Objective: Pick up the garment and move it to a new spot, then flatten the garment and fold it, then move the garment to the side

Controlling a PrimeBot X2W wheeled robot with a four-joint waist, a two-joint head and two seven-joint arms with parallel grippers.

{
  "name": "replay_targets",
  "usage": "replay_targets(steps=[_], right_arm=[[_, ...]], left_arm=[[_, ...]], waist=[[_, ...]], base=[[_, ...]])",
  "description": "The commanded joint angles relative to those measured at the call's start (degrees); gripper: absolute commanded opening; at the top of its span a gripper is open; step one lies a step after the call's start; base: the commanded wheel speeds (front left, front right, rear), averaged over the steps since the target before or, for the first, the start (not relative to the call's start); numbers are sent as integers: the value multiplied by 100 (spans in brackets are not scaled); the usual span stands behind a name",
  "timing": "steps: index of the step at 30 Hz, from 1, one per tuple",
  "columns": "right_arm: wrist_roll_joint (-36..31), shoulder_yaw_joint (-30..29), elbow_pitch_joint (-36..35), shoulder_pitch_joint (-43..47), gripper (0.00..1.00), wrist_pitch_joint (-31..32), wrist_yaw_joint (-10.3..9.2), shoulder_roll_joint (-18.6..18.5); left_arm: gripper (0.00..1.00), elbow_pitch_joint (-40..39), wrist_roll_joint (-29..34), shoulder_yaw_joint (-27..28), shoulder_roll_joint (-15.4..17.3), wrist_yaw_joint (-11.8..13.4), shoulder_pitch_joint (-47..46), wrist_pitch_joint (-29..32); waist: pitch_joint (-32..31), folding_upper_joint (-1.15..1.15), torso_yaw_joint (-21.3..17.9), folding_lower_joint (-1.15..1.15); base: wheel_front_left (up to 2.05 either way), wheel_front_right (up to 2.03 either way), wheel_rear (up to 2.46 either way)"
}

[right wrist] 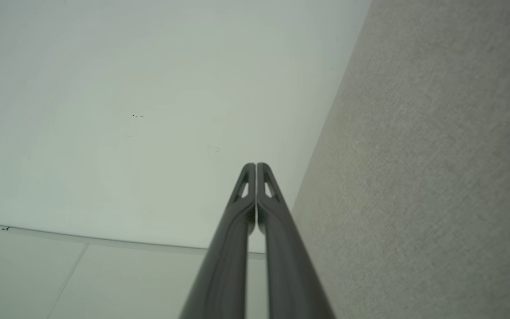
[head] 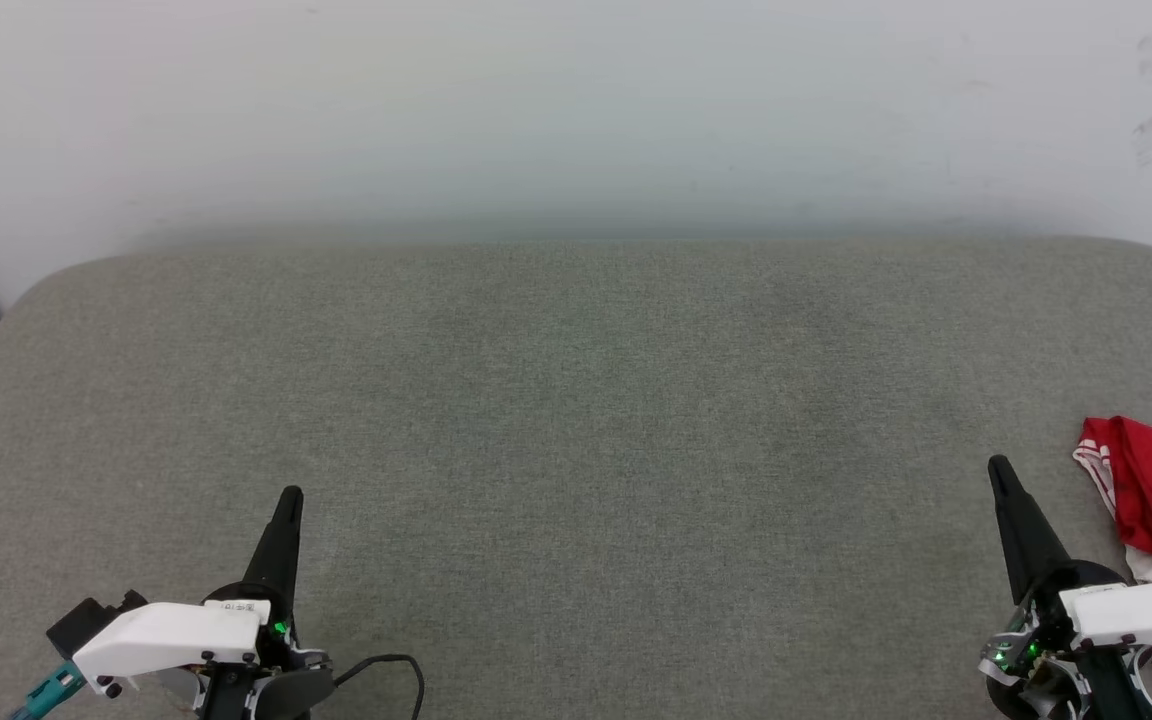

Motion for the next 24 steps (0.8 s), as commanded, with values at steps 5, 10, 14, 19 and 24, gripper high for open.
replay_targets(steps=[5, 10, 14, 19, 24], right_arm=[[295, -39, 56, -129, 0, 37, 0, 10], [503, -63, 102, -170, 0, 53, 0, 17], [661, -83, 141, -178, 0, 67, 0, 23], [834, -105, 176, -210, 0, 88, 0, 30], [802, -114, 173, -206, 0, 98, 0, 37]], left_arm=[[0, 5, -250, 77, -24, -70, -118, 74], [0, 14, -422, 123, -45, -103, -137, 128], [0, 24, -558, 162, -57, -132, -135, 173], [0, 31, -708, 200, -77, -155, -155, 209], [0, 30, -691, 196, -75, -148, -149, 208]], waist=[[11, 0, 8, 0], [21, 0, 15, 0], [29, 0, 20, 0], [38, 0, 27, 0], [38, 0, 27, 0]], base=[[0, 0, 0], [0, 0, 0], [0, 0, 0], [0, 0, 0], [0, 0, 0]])
